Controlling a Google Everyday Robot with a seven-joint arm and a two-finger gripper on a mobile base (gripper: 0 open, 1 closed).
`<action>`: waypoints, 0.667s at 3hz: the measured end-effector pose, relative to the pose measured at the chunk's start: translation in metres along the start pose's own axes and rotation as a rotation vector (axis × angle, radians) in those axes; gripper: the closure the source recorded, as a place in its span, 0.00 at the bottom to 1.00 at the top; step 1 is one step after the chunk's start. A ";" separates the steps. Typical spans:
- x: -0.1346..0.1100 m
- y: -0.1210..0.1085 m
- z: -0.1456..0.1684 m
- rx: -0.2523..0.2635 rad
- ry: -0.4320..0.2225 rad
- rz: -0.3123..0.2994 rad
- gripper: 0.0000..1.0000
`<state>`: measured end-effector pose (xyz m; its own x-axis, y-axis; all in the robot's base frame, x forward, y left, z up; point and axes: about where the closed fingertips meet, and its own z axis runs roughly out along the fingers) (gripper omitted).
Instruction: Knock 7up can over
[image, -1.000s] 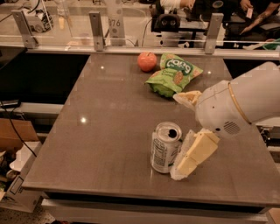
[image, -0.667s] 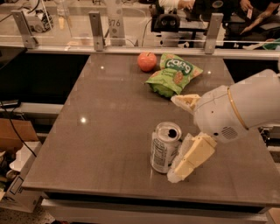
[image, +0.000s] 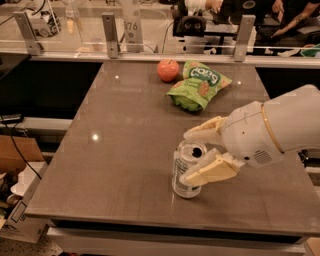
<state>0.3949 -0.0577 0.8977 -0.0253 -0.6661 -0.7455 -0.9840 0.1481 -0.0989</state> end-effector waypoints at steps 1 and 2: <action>-0.006 0.003 -0.006 0.005 -0.003 -0.009 0.64; -0.015 -0.001 -0.014 0.017 0.048 -0.014 0.87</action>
Offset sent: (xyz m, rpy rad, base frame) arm 0.0077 -0.0090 0.0286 -0.1543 0.0126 -0.0505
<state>0.3940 -0.0583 0.9179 -0.0206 -0.7026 -0.7112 -0.9812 0.1509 -0.1206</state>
